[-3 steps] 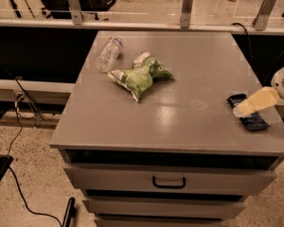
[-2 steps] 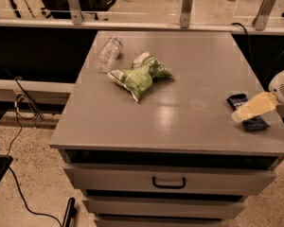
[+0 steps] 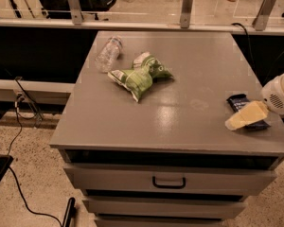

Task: Move rxbar blueberry near green jalapeno chip bag

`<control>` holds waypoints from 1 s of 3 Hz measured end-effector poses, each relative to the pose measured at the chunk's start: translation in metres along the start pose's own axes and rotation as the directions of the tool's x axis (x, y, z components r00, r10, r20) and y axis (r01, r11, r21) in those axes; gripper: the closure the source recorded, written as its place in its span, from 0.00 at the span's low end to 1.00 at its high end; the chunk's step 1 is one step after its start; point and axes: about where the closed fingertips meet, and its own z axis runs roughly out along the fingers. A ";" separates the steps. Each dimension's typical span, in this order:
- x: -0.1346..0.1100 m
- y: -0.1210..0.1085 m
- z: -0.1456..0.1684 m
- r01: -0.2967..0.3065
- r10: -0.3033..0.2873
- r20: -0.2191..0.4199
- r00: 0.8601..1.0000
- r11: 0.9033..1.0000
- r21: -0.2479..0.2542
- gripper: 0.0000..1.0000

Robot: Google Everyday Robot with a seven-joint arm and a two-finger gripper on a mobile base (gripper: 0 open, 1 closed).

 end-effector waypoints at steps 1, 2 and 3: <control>0.000 0.003 0.002 0.009 -0.009 -0.005 1.000 1.000 0.000 0.40; -0.004 0.002 -0.005 0.009 -0.009 -0.005 1.000 1.000 0.000 0.63; -0.008 0.001 -0.013 0.009 -0.009 -0.005 1.000 1.000 -0.001 0.87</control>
Offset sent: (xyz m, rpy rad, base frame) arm -0.0026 0.0105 -0.0074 -0.0066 0.0123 0.0322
